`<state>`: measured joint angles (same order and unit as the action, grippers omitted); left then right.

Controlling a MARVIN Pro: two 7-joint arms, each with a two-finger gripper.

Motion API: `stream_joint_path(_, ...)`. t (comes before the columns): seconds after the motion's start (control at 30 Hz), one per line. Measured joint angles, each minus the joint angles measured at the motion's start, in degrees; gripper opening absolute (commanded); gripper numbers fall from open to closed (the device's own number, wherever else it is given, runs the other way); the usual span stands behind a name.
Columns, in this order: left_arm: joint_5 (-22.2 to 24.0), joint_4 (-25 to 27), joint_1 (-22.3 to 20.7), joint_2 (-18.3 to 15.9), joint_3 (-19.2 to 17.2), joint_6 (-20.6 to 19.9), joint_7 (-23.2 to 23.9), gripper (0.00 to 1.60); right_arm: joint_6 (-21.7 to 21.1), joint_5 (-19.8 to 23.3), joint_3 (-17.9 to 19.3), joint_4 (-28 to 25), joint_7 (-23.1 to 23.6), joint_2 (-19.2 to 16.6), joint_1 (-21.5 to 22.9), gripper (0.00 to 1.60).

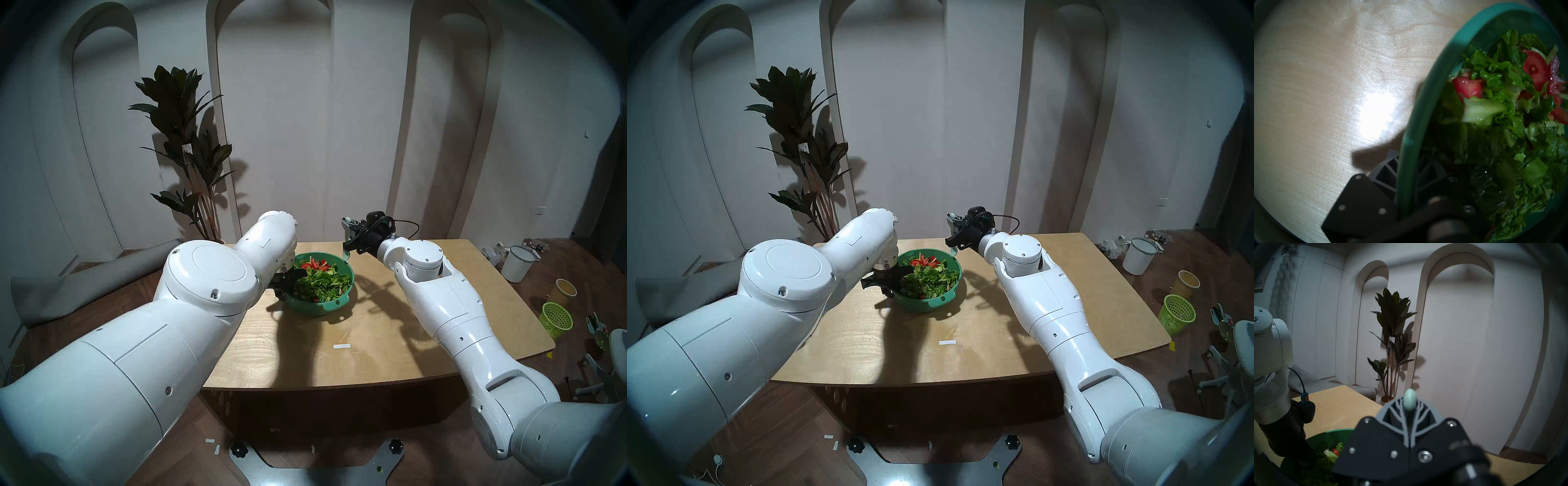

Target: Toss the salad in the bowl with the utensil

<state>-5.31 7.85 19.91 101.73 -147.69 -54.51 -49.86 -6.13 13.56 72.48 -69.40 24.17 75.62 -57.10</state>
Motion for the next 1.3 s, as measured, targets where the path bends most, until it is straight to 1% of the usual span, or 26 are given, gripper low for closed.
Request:
stream_joint_path(0.27,-0.3,0.0,0.0,0.0,-0.4,0.0,0.0,0.00,-1.9,0.4,-0.1,-0.2,2.4,-1.1,0.5,0.00)
stream_joint_path(0.77,-1.0,0.0,-0.1,0.1,-1.0,0.0,0.0,0.00,-4.8,1.0,-1.0,0.7,5.8,-2.5,-0.1,0.00)
stream_joint_path(1.3,-1.7,0.0,-0.2,0.1,-1.7,0.0,0.0,0.00,-5.7,2.1,-1.7,0.1,7.7,-3.4,-4.6,0.00)
